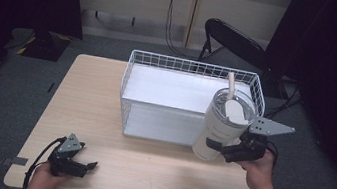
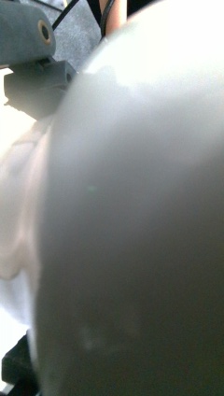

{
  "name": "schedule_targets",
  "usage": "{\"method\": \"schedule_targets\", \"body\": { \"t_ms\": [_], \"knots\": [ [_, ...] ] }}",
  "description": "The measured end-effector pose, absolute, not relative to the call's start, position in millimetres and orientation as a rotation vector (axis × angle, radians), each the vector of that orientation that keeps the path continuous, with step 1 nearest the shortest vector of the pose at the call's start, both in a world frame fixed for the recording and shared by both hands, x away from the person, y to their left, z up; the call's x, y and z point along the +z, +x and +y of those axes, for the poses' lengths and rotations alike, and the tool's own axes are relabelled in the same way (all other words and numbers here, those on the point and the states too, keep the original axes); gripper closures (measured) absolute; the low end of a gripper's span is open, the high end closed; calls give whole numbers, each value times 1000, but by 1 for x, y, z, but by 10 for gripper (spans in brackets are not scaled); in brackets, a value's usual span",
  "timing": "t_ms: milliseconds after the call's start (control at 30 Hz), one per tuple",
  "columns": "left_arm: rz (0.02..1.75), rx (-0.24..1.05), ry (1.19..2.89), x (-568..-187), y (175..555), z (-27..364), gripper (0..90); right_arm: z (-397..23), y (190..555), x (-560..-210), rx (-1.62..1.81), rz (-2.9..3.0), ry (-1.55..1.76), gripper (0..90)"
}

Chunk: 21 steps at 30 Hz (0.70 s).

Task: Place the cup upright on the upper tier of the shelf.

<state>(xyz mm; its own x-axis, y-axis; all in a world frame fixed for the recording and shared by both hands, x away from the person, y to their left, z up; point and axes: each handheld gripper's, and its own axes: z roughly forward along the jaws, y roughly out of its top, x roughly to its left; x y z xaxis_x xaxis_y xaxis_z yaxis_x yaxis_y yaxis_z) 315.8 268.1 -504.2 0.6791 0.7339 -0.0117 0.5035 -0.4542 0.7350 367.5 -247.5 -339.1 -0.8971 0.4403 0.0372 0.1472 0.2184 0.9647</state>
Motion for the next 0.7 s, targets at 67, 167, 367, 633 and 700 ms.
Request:
{"method": "schedule_targets", "body": {
  "t_ms": [67, 167, 367, 633, 700],
  "knots": [
    [947, 400, 2151, -504, 316, 268, 130, -247, 368, -336, 1729, 2253, 550, 105],
    [947, 400, 2151, -504, 316, 268, 130, -247, 369, -331, 1729, 2256, 553, 105],
    [947, 399, 2151, -504, 316, 268, 130, -250, 372, -325, 1747, 2242, 574, 105],
    [947, 400, 2151, -504, 316, 268, 130, -254, 377, -314, 1747, 2235, 611, 105],
    [947, 400, 2151, -504, 316, 268, 130, -255, 379, -311, 1753, 2228, 612, 105]
  ]
}}
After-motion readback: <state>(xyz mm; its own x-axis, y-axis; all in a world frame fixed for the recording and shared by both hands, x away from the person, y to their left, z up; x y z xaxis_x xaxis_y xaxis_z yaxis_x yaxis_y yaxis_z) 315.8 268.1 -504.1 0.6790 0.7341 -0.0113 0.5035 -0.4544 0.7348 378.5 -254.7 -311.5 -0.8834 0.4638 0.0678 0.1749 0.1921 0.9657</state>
